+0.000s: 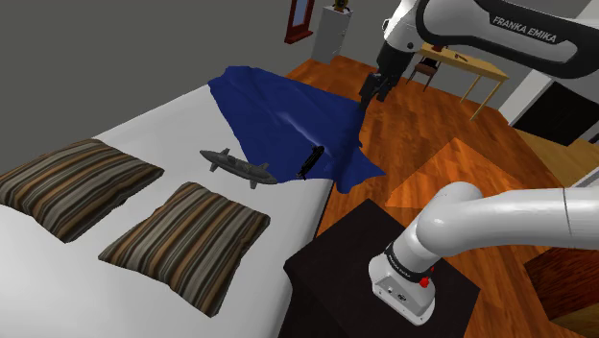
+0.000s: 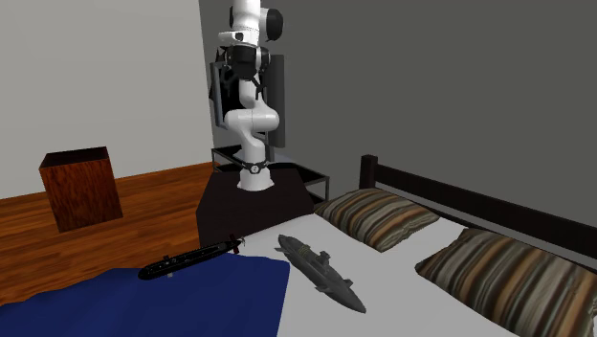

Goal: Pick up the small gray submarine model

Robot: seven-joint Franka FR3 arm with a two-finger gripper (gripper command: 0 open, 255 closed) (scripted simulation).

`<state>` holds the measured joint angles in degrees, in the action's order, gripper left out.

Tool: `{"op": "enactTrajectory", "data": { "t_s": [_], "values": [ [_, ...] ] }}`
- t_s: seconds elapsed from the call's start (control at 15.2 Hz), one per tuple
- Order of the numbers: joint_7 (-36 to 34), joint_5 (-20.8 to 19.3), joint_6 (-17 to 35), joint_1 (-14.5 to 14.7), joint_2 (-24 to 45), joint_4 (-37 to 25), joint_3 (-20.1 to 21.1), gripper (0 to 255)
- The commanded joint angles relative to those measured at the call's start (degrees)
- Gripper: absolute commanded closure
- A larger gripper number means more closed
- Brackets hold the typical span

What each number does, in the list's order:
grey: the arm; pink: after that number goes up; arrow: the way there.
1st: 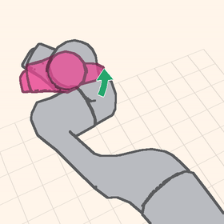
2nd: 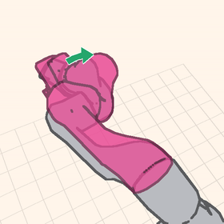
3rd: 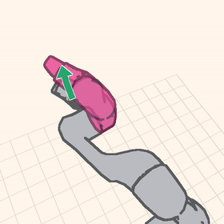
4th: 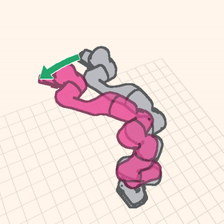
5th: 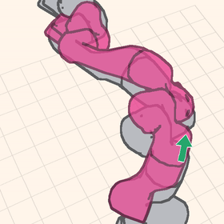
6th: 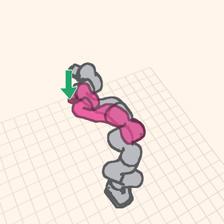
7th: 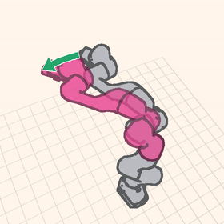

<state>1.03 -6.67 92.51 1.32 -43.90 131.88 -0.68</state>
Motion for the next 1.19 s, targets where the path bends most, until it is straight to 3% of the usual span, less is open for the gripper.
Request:
{"op": "enactTrajectory", "data": {
  "t_s": [0.0,0.53,1.12],
  "values": [
    [0.0,0.0,0.0,0.0,0.0,0.0,0.0,0],
    [-1.8,-1.0,13.3,1.7,12.2,1.9,3.1,0],
    [-5.0,-4.6,25.7,2.6,29.3,-1.5,6.7,0]
  ]
}}
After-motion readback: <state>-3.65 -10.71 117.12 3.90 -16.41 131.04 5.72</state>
